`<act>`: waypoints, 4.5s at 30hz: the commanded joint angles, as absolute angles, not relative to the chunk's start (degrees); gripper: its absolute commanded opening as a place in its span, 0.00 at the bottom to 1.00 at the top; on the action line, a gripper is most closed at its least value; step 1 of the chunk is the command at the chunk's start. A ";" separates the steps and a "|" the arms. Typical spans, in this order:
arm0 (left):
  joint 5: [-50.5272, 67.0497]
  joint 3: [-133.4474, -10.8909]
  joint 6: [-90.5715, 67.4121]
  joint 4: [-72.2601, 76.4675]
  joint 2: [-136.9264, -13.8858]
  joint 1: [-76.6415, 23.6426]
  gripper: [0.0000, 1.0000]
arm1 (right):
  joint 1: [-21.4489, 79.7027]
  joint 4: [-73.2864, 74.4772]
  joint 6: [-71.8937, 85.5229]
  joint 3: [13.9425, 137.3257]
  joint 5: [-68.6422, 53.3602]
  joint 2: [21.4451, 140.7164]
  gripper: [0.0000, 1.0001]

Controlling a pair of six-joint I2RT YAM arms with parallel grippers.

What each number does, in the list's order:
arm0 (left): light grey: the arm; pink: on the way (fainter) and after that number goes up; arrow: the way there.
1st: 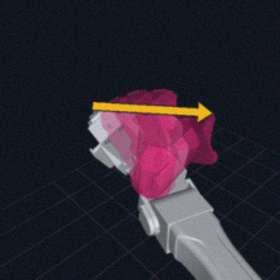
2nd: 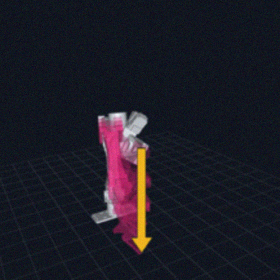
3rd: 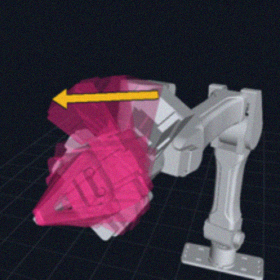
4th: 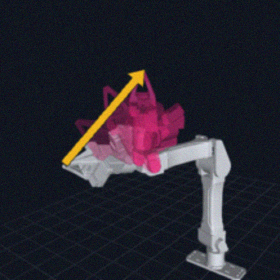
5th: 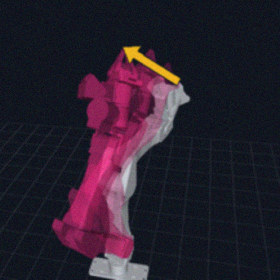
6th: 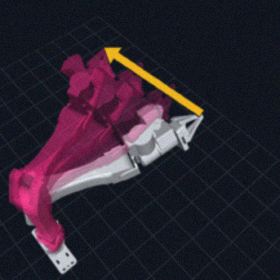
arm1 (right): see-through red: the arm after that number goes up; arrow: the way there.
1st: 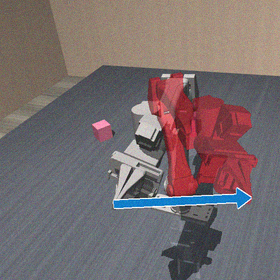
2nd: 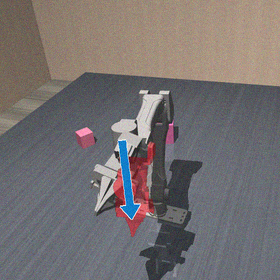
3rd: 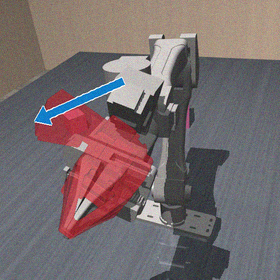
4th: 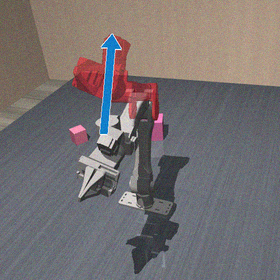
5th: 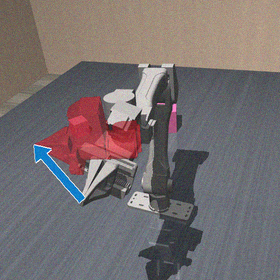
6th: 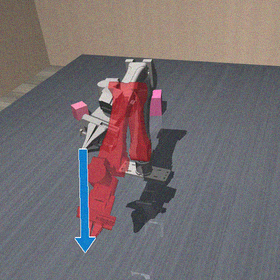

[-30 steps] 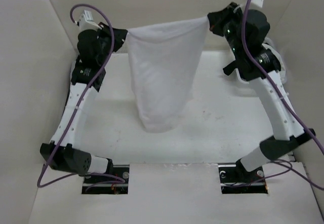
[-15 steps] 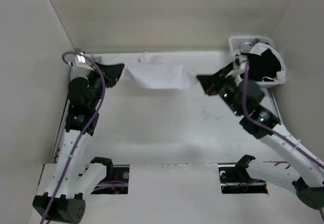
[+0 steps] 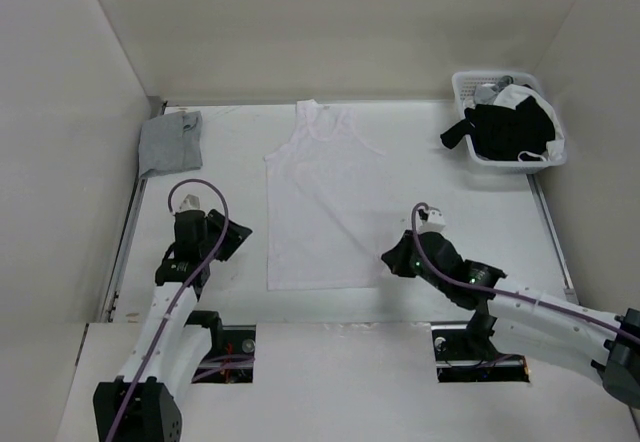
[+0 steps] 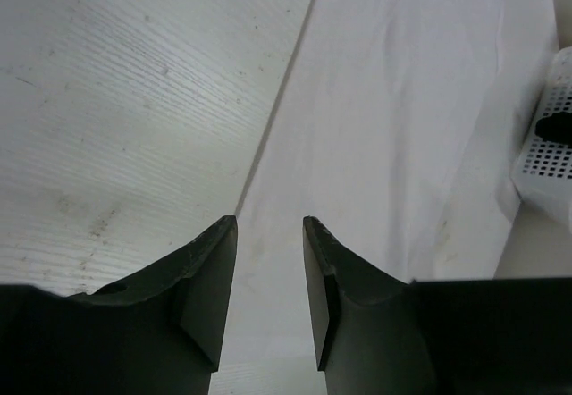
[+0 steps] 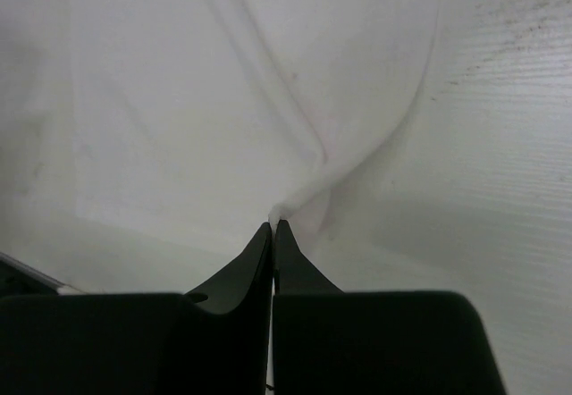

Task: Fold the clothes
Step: Flatten the tank top out, then fold the tank top

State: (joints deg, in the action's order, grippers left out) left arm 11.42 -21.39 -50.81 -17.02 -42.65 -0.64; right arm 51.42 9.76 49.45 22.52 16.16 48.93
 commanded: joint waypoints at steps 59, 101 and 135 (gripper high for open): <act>-25.83 -64.66 -40.97 -29.45 -38.67 -41.52 0.02 | 56.45 28.02 39.83 50.50 30.74 28.21 0.00; -1.23 -114.44 -43.95 -10.55 -88.25 -3.03 0.03 | 20.17 33.66 20.74 148.55 3.87 102.49 0.00; -7.82 -29.35 -53.26 -33.59 -17.74 -14.81 0.03 | 79.07 25.84 64.09 27.06 26.09 34.54 0.00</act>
